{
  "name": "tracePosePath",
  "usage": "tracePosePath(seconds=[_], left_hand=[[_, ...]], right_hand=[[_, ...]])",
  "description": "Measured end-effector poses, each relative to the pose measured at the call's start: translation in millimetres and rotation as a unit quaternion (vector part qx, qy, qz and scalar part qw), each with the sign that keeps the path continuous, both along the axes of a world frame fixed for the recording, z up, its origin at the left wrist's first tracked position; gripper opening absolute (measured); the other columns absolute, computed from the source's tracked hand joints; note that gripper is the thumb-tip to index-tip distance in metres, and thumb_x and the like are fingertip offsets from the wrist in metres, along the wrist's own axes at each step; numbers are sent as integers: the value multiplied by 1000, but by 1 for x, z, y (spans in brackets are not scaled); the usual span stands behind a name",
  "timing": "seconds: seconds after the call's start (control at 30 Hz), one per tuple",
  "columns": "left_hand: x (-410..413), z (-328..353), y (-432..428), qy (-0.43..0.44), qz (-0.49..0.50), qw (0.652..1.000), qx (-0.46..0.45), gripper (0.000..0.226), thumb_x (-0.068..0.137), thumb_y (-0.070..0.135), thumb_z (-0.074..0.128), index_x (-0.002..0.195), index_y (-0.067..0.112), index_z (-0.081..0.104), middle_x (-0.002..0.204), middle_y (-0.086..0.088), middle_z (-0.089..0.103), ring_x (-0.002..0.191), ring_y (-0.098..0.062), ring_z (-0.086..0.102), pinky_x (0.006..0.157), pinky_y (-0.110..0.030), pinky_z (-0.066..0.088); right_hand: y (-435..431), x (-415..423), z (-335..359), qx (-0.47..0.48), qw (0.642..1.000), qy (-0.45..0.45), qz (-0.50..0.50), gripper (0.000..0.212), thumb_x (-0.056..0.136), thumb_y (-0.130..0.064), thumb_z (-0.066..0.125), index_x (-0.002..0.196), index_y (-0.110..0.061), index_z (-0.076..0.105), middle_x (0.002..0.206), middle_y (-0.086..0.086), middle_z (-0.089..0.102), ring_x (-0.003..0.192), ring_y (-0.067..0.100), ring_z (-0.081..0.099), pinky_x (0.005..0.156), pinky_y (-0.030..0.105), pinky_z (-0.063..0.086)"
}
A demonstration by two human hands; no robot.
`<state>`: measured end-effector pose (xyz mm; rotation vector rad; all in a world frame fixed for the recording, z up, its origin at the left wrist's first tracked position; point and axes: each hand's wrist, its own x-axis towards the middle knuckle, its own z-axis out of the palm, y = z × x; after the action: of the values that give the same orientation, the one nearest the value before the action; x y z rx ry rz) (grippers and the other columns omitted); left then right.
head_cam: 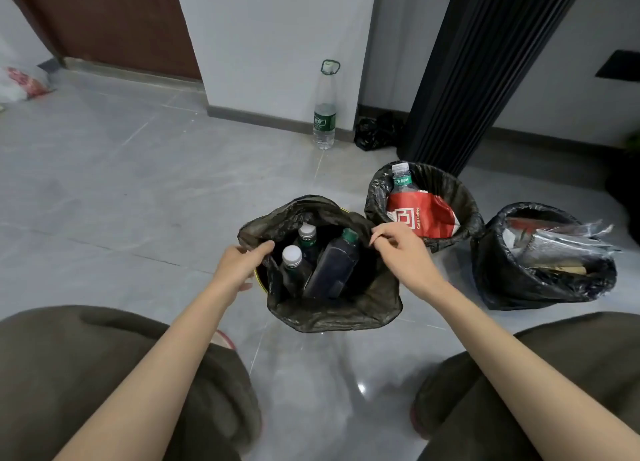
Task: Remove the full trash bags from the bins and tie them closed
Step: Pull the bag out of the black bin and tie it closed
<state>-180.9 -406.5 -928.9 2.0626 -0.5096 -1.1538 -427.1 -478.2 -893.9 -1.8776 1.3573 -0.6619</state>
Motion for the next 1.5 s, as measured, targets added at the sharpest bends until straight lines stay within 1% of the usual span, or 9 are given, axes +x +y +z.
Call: tracePosePath(seconds=[0.13,0.3,0.47,0.6,0.7,0.8,1.1,1.33,1.5], left_hand=[[-3,-4,9,29,-72,994,71,50,82,50,64,112,11,55,109,-3,61,95,-21,62,79,-33,50],[-16,-10,9,52,-81,995,9,15,90,23,61,102,14,61,88,1,65,65,-11,60,62,-22,54],[-23,-17,1,120,-69,990,-6,9,89,22,64,97,18,63,82,5,69,56,-3,66,70,-21,55],[-30,-22,-5,157,-105,982,-25,17,90,22,62,107,16,64,97,4,72,77,-7,71,74,-20,54],[-32,-23,-9,164,-117,979,-33,21,91,23,61,110,15,64,104,1,72,88,-10,70,78,-22,54],[-36,-23,-11,171,-126,977,-34,21,90,21,62,110,14,63,105,-1,71,88,-11,69,82,-23,54],[-37,-26,-18,84,-160,982,-51,19,90,24,61,107,15,65,99,3,69,79,-4,62,78,-21,52],[-32,-22,-14,42,-135,988,-67,16,91,31,59,95,19,69,88,6,70,71,-6,58,68,-19,48],[-25,-17,0,-97,-289,946,110,51,88,55,51,74,10,72,64,3,69,54,-11,62,46,-13,41]], right_hand=[[12,14,-12,90,993,29,76,17,90,-15,49,80,-11,63,117,-5,63,108,7,56,86,22,37],[30,30,-31,153,982,28,105,19,90,-17,47,74,-25,53,104,-8,71,106,10,60,98,36,43],[37,31,-43,174,981,42,79,7,85,-22,60,90,-23,54,90,-7,70,81,6,58,87,31,45],[40,33,-47,246,967,37,57,100,64,-44,82,140,-13,26,82,-6,61,85,7,59,78,21,44],[41,41,-64,211,972,86,49,135,50,-50,88,149,-6,7,116,-2,59,113,11,52,94,21,41],[43,53,-75,191,980,58,29,117,53,-50,87,141,-6,24,136,0,52,126,14,48,96,19,38],[13,58,-83,13,966,258,2,27,89,-26,55,110,-9,51,103,14,67,98,36,62,76,38,51],[-7,41,-83,77,961,265,15,24,94,-23,41,87,-8,58,97,16,64,94,38,59,69,36,41],[-6,43,-71,55,978,196,38,21,93,-16,40,76,-9,51,85,17,64,84,38,56,66,38,42]])
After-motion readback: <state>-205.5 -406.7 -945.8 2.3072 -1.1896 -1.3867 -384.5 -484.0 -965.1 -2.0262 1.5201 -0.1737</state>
